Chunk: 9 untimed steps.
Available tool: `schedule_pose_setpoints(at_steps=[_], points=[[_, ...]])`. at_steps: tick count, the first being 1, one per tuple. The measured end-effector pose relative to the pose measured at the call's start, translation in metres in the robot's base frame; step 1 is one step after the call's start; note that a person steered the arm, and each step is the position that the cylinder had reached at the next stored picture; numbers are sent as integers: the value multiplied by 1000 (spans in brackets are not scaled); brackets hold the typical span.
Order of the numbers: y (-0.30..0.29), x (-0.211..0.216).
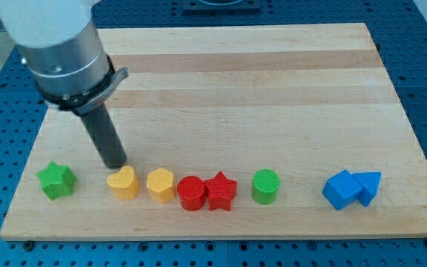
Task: Push the yellow heart to the yellow hexagon
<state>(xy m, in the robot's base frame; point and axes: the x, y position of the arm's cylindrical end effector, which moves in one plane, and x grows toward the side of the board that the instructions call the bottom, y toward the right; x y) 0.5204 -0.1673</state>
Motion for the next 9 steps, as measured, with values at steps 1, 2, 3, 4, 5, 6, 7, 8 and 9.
schedule_pose_setpoints(at_steps=[1, 2, 3, 4, 5, 6, 7, 8, 9], points=[[-3, 3], [-7, 9], [-7, 16], [-8, 19], [-9, 41], [-9, 49], [7, 65], [19, 69], [24, 69]])
